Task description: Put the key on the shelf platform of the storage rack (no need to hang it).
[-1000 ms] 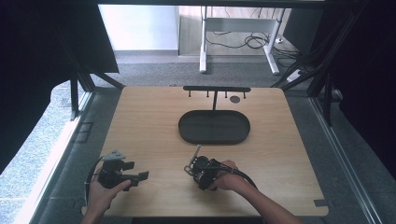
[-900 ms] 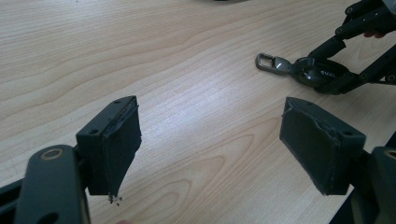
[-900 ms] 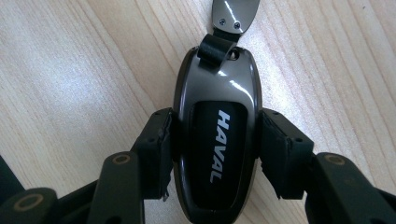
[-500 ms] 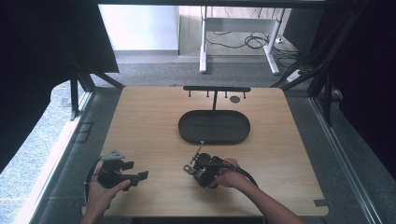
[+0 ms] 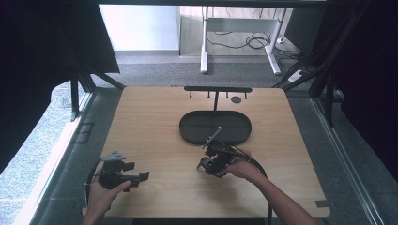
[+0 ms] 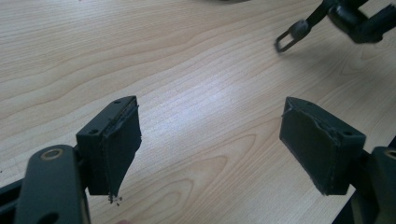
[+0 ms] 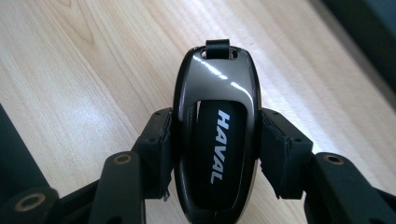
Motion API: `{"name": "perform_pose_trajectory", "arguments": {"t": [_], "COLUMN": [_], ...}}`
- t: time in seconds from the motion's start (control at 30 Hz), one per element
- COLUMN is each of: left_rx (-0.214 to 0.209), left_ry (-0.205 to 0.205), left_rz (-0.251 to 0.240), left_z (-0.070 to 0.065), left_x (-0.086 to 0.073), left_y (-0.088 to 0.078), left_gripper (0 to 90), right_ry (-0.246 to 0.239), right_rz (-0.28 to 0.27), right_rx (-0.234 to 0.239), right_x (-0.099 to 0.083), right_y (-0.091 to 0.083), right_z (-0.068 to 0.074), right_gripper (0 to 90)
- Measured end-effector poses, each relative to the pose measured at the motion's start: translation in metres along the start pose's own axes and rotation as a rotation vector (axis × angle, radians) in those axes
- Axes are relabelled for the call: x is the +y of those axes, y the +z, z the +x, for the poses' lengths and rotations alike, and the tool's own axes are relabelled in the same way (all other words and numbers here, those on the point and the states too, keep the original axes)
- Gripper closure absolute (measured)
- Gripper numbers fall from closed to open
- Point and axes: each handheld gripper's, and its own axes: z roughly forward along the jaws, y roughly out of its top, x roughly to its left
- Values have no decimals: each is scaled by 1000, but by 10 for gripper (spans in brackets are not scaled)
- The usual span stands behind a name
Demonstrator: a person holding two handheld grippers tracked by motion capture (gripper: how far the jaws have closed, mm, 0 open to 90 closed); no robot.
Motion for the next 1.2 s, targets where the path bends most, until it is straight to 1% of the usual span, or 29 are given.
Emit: {"name": "perform_pose_trajectory", "arguments": {"t": [0.17,0.27,0.43,0.67,0.73,0.8,0.87,0.97,1.03,1.2], "left_rx": [-1,0,-1,0,0,0,0,-1,0,1], "left_ry": [0,-1,-1,-1,-1,-1,0,0,-1,-2], "left_rz": [0,-1,0,1,2,3,3,3,1,-5], "left_z": [0,0,0,1,1,1,1,1,1,1], "left_x": [0,0,0,0,0,0,0,0,0,0], "left_y": [0,0,0,0,0,0,0,0,0,-1], "left_gripper": [208,208,208,208,208,208,208,208,208,210], "right_ry": [18,26,25,52,52,71,71,89,91,118], "right_rz": [-31,-48,-60,-81,-85,-89,-92,-104,-107,-123], "right_rx": [0,-9,-18,-31,-32,-37,-38,-44,-44,-55], "right_x": [1,2,4,7,7,9,9,11,12,16], "right_y": [-12,-19,-24,-33,-33,-35,-35,-36,-36,-38], "right_z": [-7,-11,-14,-24,-26,-31,-32,-40,-42,-51], "right_gripper": [497,497,497,497,497,497,497,497,497,497]}}
